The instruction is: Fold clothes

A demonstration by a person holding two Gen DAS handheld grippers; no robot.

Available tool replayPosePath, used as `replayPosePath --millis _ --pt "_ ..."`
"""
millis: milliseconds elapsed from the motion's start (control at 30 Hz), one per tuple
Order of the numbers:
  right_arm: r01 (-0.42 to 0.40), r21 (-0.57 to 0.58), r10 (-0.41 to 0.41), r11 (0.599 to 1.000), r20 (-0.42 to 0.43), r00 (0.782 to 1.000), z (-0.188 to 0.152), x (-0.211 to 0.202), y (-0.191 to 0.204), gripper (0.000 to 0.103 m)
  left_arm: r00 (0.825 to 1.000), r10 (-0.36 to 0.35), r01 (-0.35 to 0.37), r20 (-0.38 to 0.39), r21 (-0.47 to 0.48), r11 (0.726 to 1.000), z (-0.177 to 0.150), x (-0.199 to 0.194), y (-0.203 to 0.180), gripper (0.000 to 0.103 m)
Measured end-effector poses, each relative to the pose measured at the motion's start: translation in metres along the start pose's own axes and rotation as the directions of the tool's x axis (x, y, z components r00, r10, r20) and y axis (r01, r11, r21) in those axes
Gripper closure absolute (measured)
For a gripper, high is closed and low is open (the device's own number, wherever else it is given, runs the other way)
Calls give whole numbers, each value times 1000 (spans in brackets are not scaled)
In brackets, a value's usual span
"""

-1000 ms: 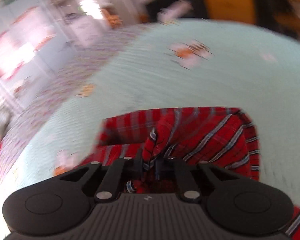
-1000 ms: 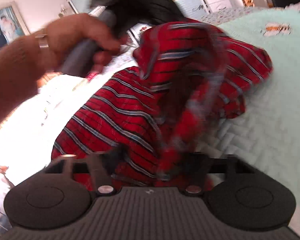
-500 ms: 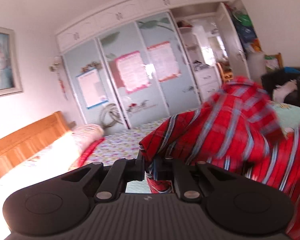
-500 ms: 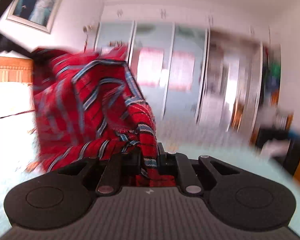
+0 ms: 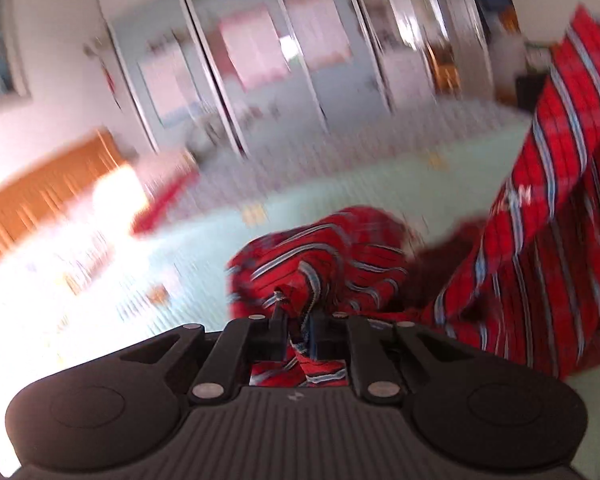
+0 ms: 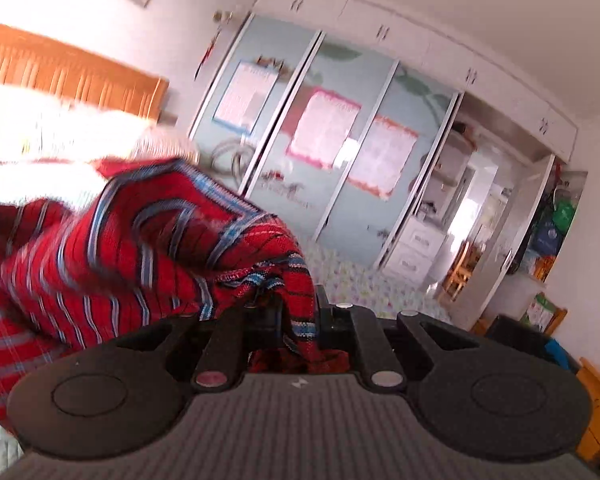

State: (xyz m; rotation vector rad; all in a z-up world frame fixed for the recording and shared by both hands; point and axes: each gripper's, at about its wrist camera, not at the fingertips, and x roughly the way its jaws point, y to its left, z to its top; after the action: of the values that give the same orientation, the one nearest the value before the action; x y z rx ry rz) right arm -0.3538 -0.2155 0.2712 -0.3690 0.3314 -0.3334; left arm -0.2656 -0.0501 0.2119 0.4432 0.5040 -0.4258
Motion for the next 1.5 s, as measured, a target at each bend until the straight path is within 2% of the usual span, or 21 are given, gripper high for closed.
replayPosePath --millis 133,300,333,400,467,533,600,633,700,800,967,1033,1067,1100,1133,1267,1333,1433,1500 --pt "10 19 -9 1000 -68 998 -21 14 -1 90 997 -73 72 -28 -36 997 -24 3 -4 83" --pt "53 103 -41 993 -114 993 -64 5 -27 90 991 -118 124 57 -122 985 -24 -28 10 57" --pt "69 122 -54 990 -128 990 -80 -1 -34 90 989 -124 133 80 -119 984 -22 -36 10 54" --pt "86 155 -55 984 -197 979 -122 -11 -39 90 987 -125 135 105 -90 987 -18 -46 7 33" --pt "87 195 -31 977 -271 962 -166 -19 -43 90 985 -138 142 103 -36 989 -13 -42 -4 27" --pt "58 251 35 966 -353 935 -206 -24 -41 90 984 -154 152 87 25 988 -10 -35 -17 27" --pt "28 306 104 952 -406 908 -234 -31 -36 90 983 -174 170 62 72 983 -5 -18 -31 27" --pt "6 335 139 942 -409 902 -240 -36 -34 89 980 -191 186 55 88 979 -1 -9 -39 27" --pt "-34 353 183 935 -396 900 -239 -48 -29 87 973 -226 220 43 117 968 7 10 -56 27" --pt "-88 365 231 927 -368 901 -227 -59 -32 77 959 -283 278 -2 181 943 18 45 -85 25" --pt "-159 493 326 855 -272 905 -216 -86 -56 63 978 -155 188 -139 272 944 20 125 -128 25" --pt "-177 539 343 823 -224 912 -213 -98 -66 56 974 -113 171 -195 314 934 19 153 -142 26" --pt "-182 551 345 815 -208 915 -212 -102 -69 55 972 -105 170 -210 321 932 17 161 -144 43" --pt "-186 554 344 812 -196 918 -210 -105 -69 55 970 -97 168 -223 325 931 14 167 -146 88" --pt "-186 551 339 813 -190 921 -209 -105 -68 54 968 -89 166 -235 330 929 12 174 -147 101" --pt "-197 555 338 808 -164 927 -208 -105 -63 54 981 -134 151 -144 118 982 36 148 -102 101" --pt "-229 597 363 769 -114 925 -208 -106 -66 54 986 -149 152 -71 30 988 51 128 -78 101" --pt "-307 680 417 666 2 909 -203 -105 -77 54 984 -164 164 68 9 986 81 82 -53 101" --pt "-331 657 410 677 37 911 -189 -102 -77 54 973 -179 179 146 12 984 99 53 -42 101"
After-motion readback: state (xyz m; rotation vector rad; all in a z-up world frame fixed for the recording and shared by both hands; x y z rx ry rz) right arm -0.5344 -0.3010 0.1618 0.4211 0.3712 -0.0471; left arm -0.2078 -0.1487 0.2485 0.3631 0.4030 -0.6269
